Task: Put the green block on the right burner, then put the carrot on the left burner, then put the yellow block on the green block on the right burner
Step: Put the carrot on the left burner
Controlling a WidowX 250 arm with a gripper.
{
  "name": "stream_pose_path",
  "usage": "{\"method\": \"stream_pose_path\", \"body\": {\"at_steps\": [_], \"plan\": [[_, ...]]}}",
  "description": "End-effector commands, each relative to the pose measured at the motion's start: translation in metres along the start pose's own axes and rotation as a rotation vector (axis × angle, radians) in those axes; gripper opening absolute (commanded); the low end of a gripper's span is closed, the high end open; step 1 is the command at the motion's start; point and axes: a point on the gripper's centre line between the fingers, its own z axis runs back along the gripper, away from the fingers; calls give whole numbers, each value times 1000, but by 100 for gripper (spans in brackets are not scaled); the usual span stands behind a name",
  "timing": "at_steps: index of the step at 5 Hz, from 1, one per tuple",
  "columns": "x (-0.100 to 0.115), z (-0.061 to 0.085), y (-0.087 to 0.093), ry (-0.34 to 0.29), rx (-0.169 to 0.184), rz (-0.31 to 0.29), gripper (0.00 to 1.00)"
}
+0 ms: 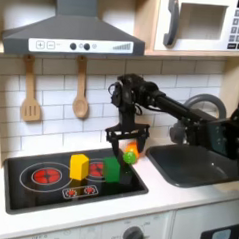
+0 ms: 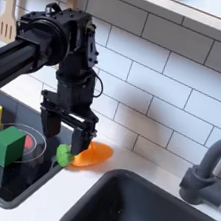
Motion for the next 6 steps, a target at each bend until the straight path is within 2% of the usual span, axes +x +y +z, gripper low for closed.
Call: {"method": "stream_pose_path", "body": {"at_steps": [1,2,5,6], "plan": [[-9,-8,-6,28,-21,-12,100],[-12,-1,-10,16,-23,-16,100],[-1,-8,-24,28,-22,-22,100],[4,3,-25,-5,-17,-8,100]]}}
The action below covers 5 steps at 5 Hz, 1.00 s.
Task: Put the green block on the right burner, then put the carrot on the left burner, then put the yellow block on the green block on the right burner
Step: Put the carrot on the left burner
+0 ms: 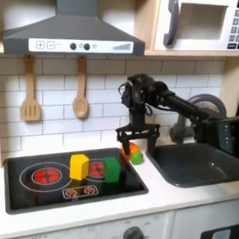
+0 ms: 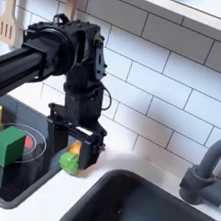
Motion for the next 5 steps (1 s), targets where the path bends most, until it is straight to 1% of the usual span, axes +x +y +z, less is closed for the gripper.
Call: {"method": "stream_pose_path", "body": {"at_steps": [1,2,3,4,5], "plan": [[13,-1,6,-20,12,62,100],[21,-8,14,-26,41,110,100],[22,-10,15,-16,50,119,100],[24,-10,16,-30,67,128,100],[23,-11,16,-55,85,112,100]]}}
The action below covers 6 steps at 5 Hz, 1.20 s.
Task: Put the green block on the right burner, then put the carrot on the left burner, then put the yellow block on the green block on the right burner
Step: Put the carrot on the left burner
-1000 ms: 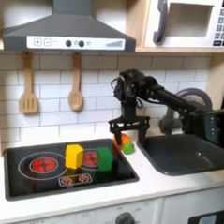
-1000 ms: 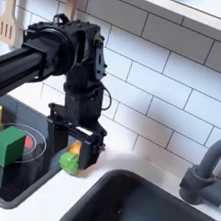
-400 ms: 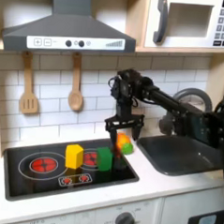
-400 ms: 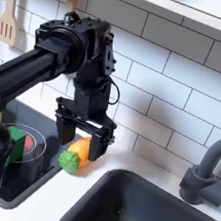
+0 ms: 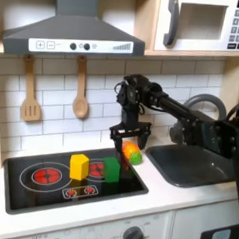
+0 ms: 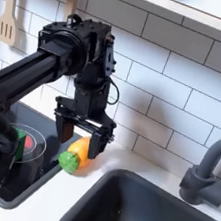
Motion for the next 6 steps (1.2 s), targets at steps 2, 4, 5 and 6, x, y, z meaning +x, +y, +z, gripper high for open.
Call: {"method": "stream_pose_path", "body": {"at_steps": [2,4,5,6], "plan": [[-4,-15,5,21,-2,-15,0],[-4,-8,6,-29,6,-20,0],[-4,0,14,-38,-7,-4,0],[-5,11,26,-43,-29,34,0]]}}
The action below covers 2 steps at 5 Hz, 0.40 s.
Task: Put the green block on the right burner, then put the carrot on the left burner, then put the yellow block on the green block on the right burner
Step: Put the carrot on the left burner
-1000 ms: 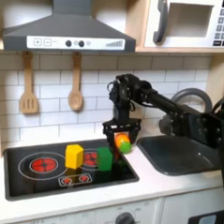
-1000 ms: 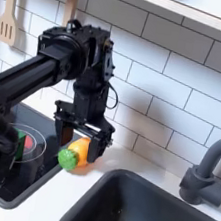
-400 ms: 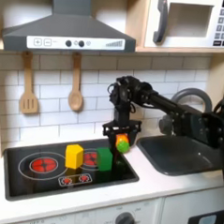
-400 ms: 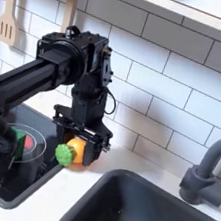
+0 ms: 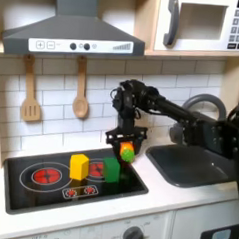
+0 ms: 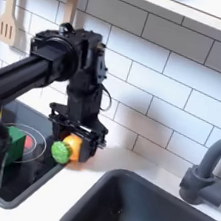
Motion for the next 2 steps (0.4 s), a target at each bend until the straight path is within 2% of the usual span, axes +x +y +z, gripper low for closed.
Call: {"method": "stream_pose_path", "body": {"at_steps": [1,2], "plan": [[-1,29,21,-44,-31,60,0],[-4,39,22,-52,-46,66,0]]}}
